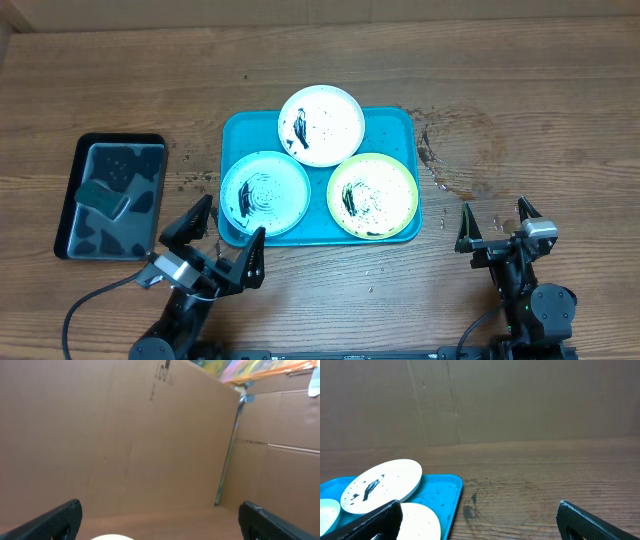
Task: Clean dirty plates on tray and stack at the side
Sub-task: 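Reach the left gripper into the black basin toward the green sponge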
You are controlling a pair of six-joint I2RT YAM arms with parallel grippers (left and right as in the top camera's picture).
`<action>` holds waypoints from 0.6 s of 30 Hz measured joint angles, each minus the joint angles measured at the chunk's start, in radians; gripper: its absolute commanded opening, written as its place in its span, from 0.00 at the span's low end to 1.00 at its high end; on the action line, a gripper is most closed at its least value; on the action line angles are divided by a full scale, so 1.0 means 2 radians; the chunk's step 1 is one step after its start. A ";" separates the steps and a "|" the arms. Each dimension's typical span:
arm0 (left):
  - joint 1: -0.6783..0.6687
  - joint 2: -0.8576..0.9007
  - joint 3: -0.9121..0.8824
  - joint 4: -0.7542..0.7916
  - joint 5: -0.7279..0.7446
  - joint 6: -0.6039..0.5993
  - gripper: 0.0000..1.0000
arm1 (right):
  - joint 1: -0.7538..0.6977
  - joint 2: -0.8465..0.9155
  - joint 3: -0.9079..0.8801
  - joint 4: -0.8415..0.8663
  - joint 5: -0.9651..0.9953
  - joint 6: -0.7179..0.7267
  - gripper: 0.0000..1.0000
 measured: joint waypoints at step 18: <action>0.008 0.491 0.542 -0.609 -0.118 0.162 1.00 | 0.000 0.000 0.000 0.000 0.000 0.000 1.00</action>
